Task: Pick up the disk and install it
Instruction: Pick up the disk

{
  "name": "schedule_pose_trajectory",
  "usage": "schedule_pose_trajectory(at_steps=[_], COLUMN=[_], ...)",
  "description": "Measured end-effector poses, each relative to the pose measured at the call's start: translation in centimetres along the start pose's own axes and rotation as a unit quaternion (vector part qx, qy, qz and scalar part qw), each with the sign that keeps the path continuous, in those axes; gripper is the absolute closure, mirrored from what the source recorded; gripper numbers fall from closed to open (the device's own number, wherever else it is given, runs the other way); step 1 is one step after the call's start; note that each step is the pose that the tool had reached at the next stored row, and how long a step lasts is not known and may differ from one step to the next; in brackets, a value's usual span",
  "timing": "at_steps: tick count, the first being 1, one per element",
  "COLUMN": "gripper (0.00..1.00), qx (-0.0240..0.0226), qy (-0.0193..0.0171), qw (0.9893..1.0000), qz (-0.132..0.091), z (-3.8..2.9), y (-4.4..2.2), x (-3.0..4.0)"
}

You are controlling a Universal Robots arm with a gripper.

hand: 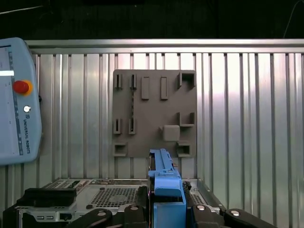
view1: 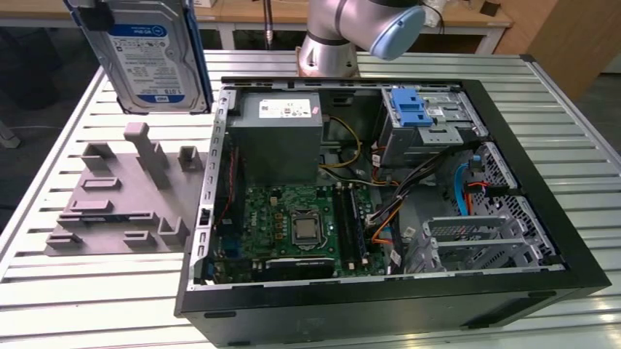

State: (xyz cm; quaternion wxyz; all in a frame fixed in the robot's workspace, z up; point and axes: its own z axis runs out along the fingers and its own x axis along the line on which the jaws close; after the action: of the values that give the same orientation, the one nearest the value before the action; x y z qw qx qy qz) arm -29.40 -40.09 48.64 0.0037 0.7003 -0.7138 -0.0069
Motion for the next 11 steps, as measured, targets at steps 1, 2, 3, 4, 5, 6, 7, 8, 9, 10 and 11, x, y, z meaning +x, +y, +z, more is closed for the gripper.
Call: schedule_pose_trajectory(at_steps=[1,2,3,4,5,6,7,8,9,10,11], gripper=[0.64,0.64,0.64,0.64,0.64,0.64,0.64,0.64,0.64,0.64,0.64], qx=[0.0,-0.0001,-0.0002,-0.0002,-0.0003,-0.0003,-0.0004,-0.0005,-0.0006,-0.0006,-0.0008], qy=[0.0,0.0,0.0,0.0,0.0,0.0,0.0,0.0,0.0,0.0,0.0001], qw=[1.0,1.0,1.0,1.0,1.0,1.0,1.0,1.0,1.0,1.0,1.0], qz=[0.0,0.0,0.0,0.0,0.0,0.0,0.0,0.0,0.0,0.0,0.0], z=[0.0,-0.01,-0.01,-0.01,-0.02,-0.02,-0.03,-0.03,-0.03,-0.03,-0.04], y=[-0.17,-0.36,-0.56,-0.76,-0.96,-1.16,-1.37,-1.56,-1.75,-1.95,-2.16], x=[0.05,0.1,0.14,0.17,0.21,0.24,0.27,0.3,0.32,0.35,0.38])
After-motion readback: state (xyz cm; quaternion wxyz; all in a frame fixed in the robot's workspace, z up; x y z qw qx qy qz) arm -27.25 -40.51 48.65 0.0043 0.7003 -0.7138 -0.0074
